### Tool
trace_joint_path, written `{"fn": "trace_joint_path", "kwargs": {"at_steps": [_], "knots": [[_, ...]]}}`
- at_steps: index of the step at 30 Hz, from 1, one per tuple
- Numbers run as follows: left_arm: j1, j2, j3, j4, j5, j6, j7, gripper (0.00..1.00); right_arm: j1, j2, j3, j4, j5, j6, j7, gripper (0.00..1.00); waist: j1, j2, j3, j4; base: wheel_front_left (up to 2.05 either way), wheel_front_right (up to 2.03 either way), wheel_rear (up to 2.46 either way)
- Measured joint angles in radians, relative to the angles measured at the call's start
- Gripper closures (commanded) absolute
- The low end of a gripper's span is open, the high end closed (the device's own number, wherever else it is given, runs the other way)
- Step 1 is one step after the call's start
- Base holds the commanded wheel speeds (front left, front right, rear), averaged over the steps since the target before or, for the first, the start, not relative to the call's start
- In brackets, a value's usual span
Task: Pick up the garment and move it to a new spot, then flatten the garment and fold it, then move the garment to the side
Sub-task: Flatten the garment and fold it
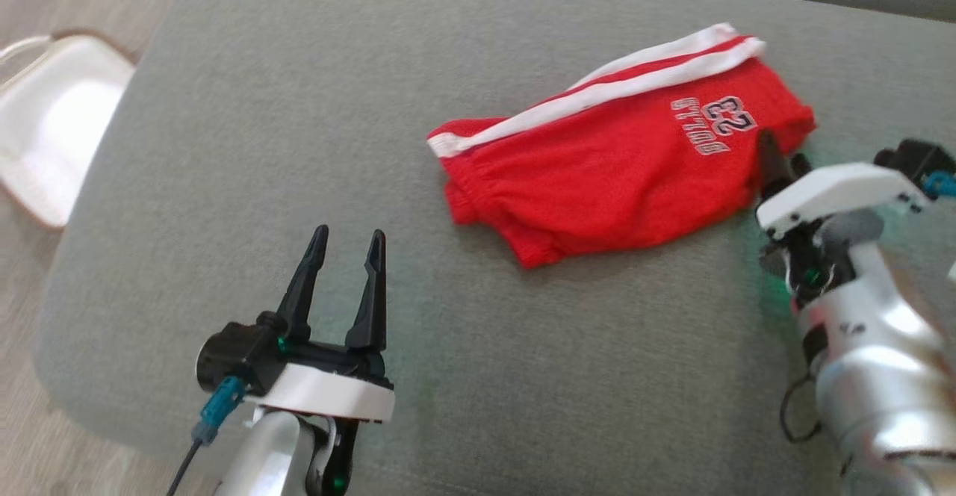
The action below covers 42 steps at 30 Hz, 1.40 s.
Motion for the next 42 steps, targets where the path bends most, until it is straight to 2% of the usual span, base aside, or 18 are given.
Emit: {"fn": "trace_joint_path", "kwargs": {"at_steps": [9,20,21,22,27,32,42], "knots": [[0.0,0.0,-0.018,-0.004,-0.02,0.009,0.0,0.0,-0.179,-0.036,-0.1,0.225,-0.106,0.0,0.016,0.0,-0.0001,0.0,0.034,0.064,0.0,0.0,0.0],[-0.044,-0.001,-0.035,-0.019,-0.039,0.016,0.0,0.0,-0.249,-0.057,-0.179,0.253,-0.228,0.0,0.078,0.0,-0.0001,0.0,0.075,0.081,0.0,0.0,0.0],[-0.045,-0.001,-0.036,-0.019,-0.039,0.017,0.0,0.0,-0.255,-0.057,-0.182,0.253,-0.243,0.0,0.078,0.57,-0.0001,0.0,0.079,0.081,0.0,0.0,0.0],[-0.046,-0.001,-0.039,-0.019,-0.039,0.017,0.0,0.0,-0.262,-0.058,-0.186,0.253,-0.256,0.0,0.077,1.0,-0.0001,0.0,0.083,0.08,0.0,0.0,0.0],[-0.053,-0.001,-0.042,-0.018,-0.039,0.018,0.0,0.0,-0.267,-0.049,-0.212,0.262,-0.296,0.0,0.045,1.0,0.0,0.0,0.086,0.071,0.0,0.0,0.0],[-0.059,-0.002,-0.048,-0.009,-0.037,0.016,0.0,0.0,-0.26,-0.022,-0.244,0.282,-0.3,0.0,-0.053,1.0,0.0,0.0,0.062,0.046,0.0,0.0,0.0],[-0.027,-0.002,-0.021,0.001,0.002,0.015,0.0,0.0,-0.119,0.004,-0.236,0.228,-0.175,0.0,-0.159,1.0,-0.0001,0.0,-0.014,-0.037,0.0,0.0,0.0]]}}
